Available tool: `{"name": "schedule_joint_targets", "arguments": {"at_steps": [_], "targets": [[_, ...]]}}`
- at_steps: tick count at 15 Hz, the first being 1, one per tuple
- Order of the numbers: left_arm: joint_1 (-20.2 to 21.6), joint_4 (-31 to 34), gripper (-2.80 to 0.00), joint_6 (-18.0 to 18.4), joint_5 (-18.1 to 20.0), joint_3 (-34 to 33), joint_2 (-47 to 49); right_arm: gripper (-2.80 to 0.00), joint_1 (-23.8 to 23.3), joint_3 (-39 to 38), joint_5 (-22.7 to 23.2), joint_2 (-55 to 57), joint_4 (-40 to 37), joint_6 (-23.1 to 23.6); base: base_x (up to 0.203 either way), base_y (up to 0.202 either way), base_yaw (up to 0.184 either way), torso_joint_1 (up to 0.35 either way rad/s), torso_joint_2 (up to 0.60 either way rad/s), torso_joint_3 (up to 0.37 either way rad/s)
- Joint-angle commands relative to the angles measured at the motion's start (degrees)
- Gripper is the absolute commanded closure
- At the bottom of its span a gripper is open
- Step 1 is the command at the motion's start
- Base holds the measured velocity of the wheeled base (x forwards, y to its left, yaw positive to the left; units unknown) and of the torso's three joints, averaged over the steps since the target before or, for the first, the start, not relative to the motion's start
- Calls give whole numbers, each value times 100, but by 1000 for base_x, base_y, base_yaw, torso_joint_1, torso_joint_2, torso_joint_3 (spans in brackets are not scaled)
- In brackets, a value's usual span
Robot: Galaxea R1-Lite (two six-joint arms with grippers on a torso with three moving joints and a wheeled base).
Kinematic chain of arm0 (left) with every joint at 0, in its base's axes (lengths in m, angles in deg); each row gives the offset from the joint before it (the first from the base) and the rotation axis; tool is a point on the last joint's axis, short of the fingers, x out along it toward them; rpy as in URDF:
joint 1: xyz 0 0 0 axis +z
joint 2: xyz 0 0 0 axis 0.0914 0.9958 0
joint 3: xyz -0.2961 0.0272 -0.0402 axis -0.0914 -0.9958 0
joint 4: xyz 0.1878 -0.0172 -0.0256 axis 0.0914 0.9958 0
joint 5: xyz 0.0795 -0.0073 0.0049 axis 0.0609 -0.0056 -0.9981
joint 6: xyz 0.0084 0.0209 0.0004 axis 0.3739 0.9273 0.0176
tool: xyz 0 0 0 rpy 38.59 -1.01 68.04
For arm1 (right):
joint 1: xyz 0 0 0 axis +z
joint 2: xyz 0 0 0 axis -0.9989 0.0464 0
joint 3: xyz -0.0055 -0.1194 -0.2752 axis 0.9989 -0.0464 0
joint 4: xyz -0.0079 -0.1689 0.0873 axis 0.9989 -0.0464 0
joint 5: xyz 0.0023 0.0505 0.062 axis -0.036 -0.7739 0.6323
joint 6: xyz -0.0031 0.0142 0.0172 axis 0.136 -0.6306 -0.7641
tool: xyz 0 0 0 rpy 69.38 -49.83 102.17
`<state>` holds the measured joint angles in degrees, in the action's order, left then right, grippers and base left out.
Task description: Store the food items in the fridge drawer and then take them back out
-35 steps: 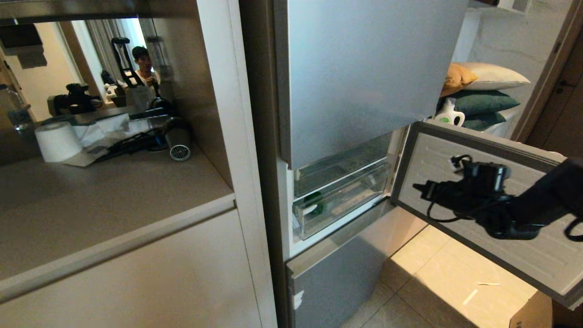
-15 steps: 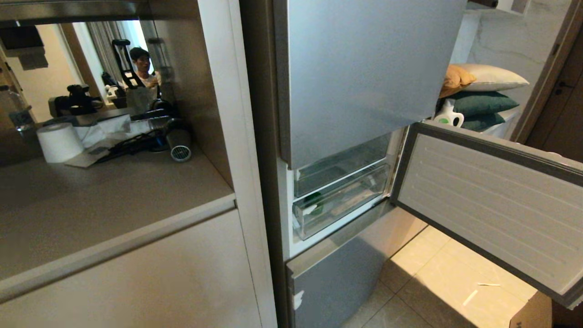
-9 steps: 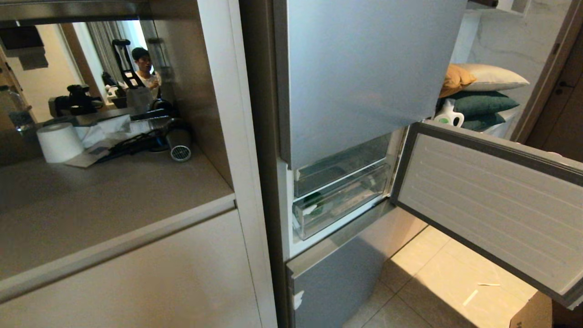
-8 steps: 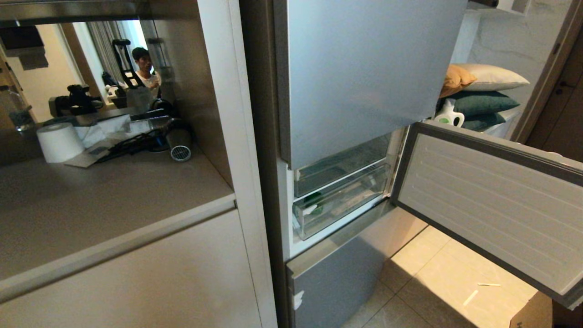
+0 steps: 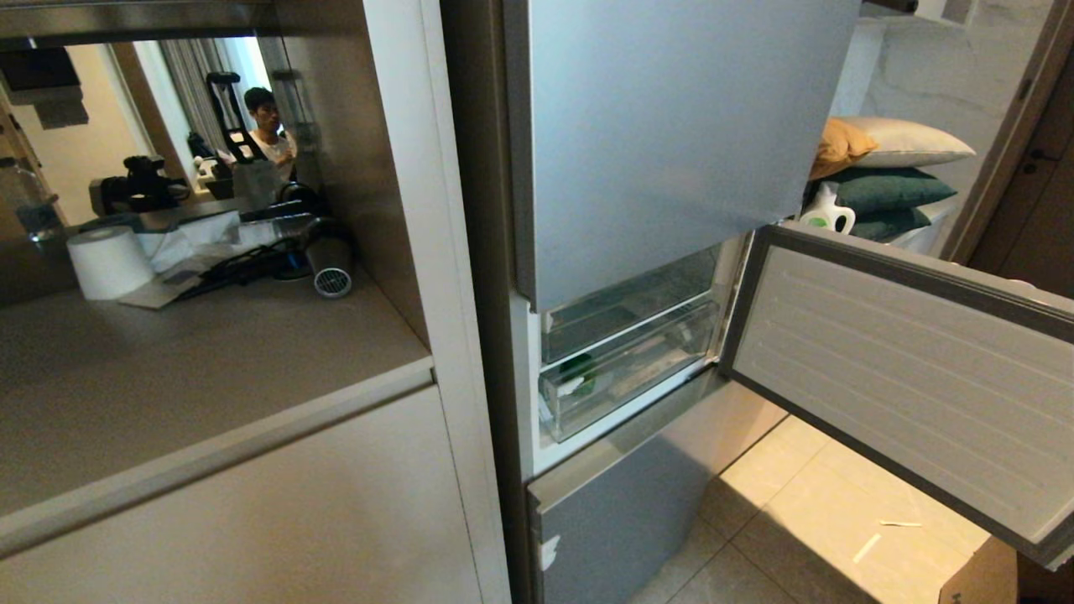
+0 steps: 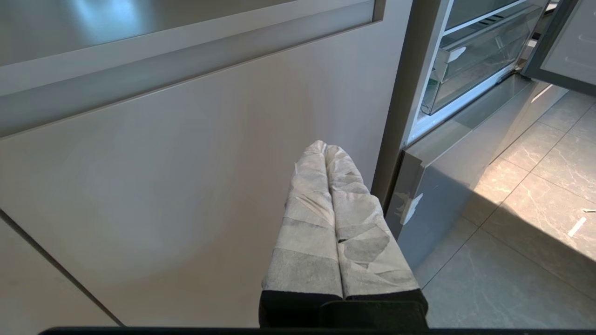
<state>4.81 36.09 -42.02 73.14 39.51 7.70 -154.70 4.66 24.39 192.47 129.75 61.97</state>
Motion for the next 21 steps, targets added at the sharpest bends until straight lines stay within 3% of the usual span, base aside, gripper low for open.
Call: {"name": "schedule_joint_targets", "arguments": {"at_steps": [1,15,21], "targets": [[0,2,0,-1,0,-1,9,0,116,150,92,202,32,-14,0,0,0,0,0,0],[0,2,0,-1,2,0,9,0,373,-82,864,111,-33,-14,0,0,0,0,0,0],[0,2,0,-1,2,0,9,0,366,-1975,1502,-1194,-26,26,0,0,0,0,0,0]]}}
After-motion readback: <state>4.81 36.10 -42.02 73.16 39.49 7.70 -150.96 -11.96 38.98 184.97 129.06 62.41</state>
